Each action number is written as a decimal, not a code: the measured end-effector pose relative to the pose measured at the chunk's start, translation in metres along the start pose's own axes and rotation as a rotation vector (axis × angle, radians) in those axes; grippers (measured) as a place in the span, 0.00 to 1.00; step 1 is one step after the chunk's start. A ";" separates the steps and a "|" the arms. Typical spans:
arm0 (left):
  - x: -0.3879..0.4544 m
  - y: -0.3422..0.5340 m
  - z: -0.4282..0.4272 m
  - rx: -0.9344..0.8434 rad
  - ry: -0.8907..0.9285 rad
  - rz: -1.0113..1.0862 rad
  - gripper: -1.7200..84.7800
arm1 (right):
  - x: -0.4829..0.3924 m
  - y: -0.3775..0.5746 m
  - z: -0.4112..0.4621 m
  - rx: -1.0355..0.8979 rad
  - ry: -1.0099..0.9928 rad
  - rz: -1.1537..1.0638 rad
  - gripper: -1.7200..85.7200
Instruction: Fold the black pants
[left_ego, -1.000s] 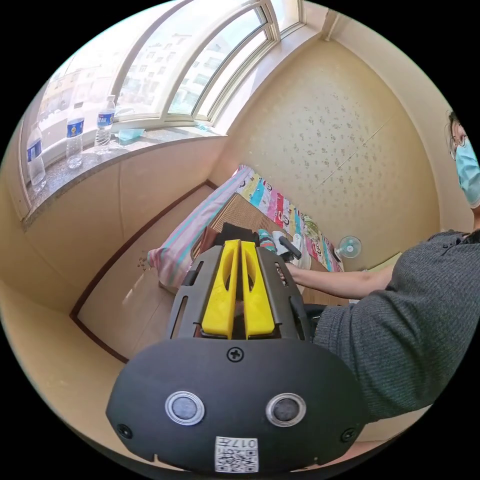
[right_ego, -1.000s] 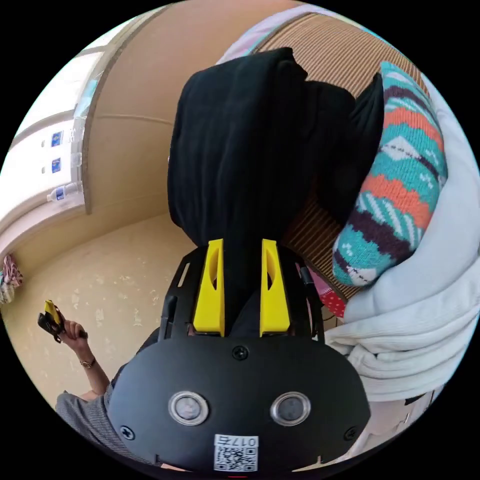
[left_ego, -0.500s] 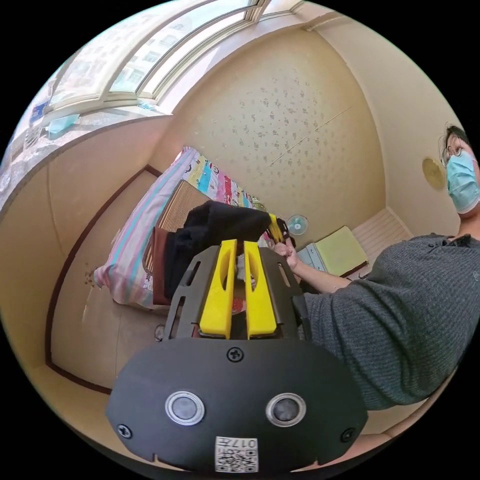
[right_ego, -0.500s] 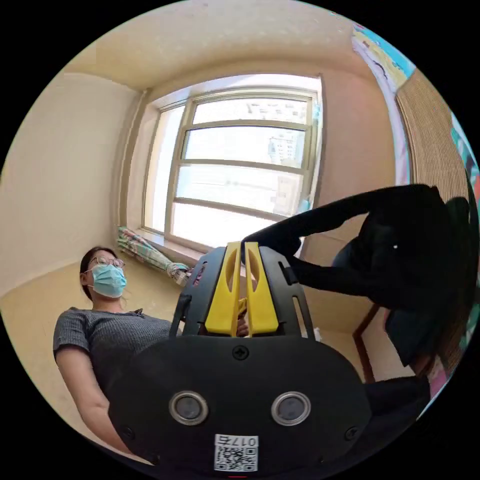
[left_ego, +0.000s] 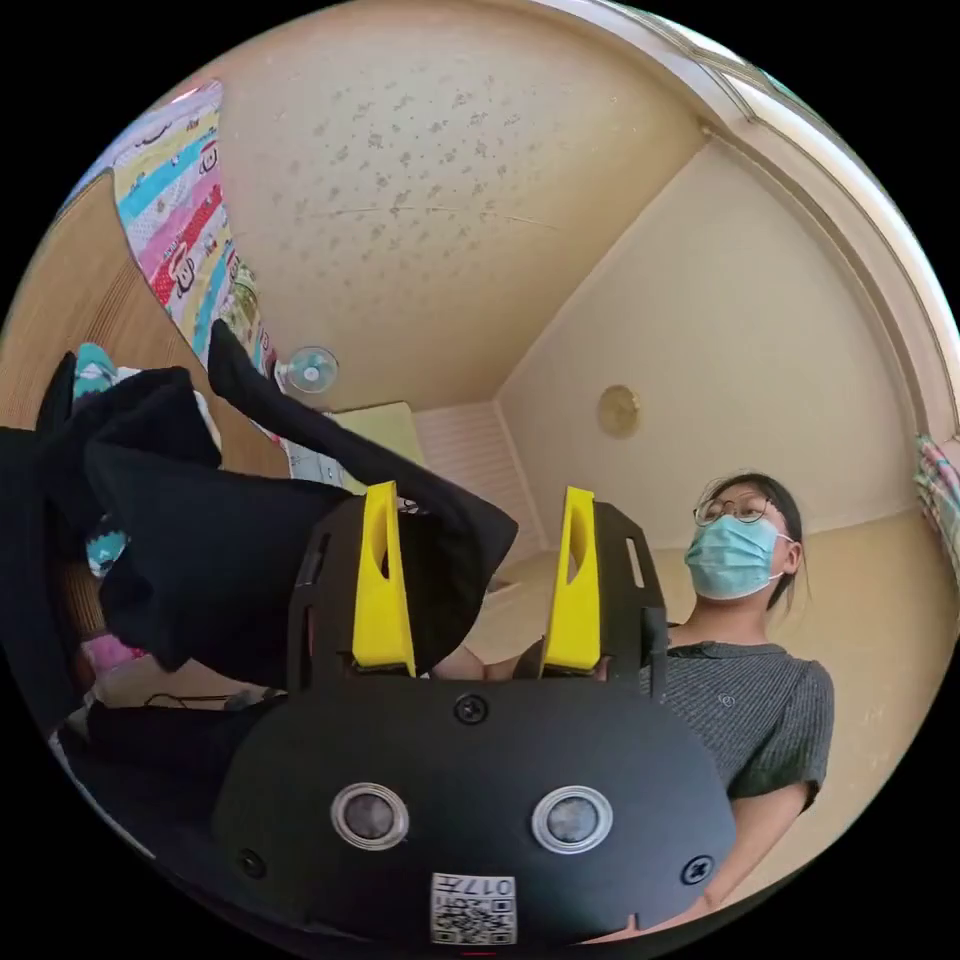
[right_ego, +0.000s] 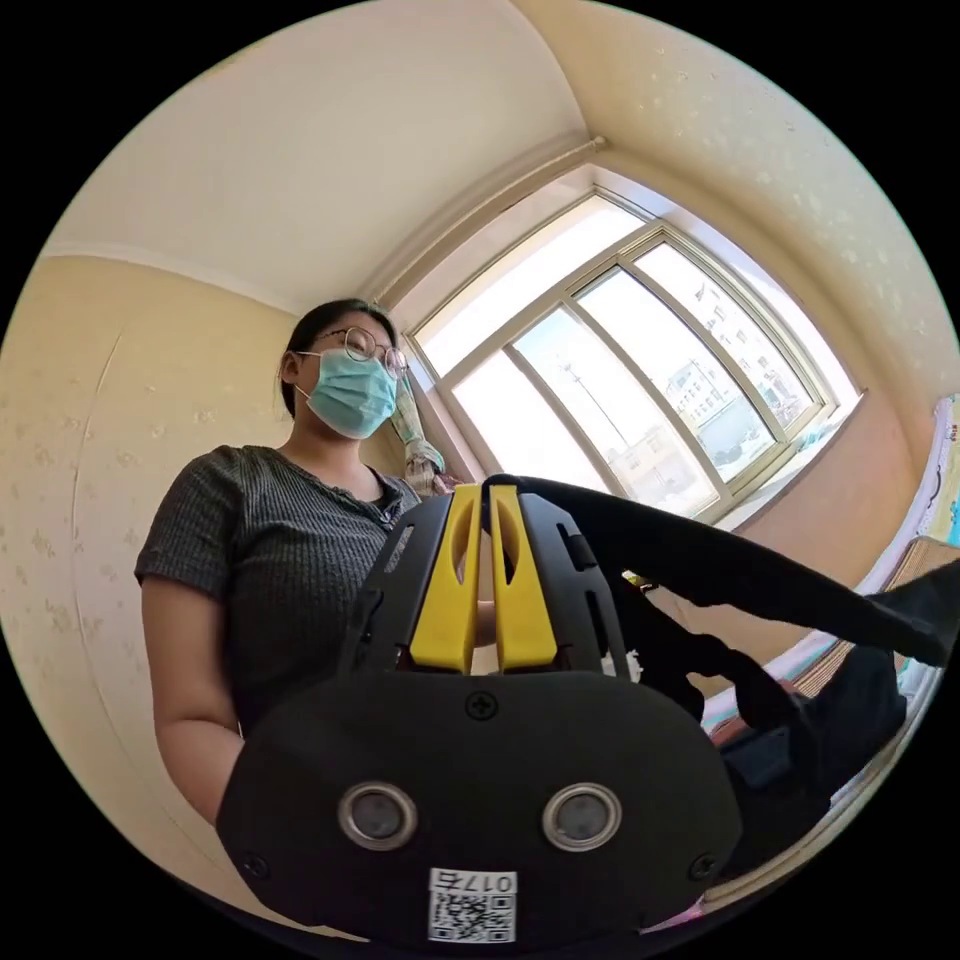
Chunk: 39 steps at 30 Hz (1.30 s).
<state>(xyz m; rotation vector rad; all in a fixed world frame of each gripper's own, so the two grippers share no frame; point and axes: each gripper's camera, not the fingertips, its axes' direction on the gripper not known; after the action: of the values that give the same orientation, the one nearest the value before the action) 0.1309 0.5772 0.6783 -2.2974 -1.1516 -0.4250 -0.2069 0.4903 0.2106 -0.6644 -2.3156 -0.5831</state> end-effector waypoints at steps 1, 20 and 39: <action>-0.012 -0.007 0.023 -0.106 0.000 -0.068 0.27 | -0.004 0.013 0.009 -0.065 0.024 0.035 0.03; -0.025 -0.004 0.066 -0.365 -0.076 -0.096 0.21 | -0.092 0.107 -0.011 0.160 0.287 -0.102 0.04; 0.124 0.044 0.254 -0.417 -0.178 0.730 0.06 | 0.005 0.009 0.063 -0.073 0.321 -0.014 0.08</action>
<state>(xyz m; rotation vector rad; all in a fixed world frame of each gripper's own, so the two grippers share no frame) 0.2499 0.7836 0.5203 -2.9504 -0.2312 -0.1847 -0.2336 0.5341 0.1730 -0.5442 -2.0086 -0.7275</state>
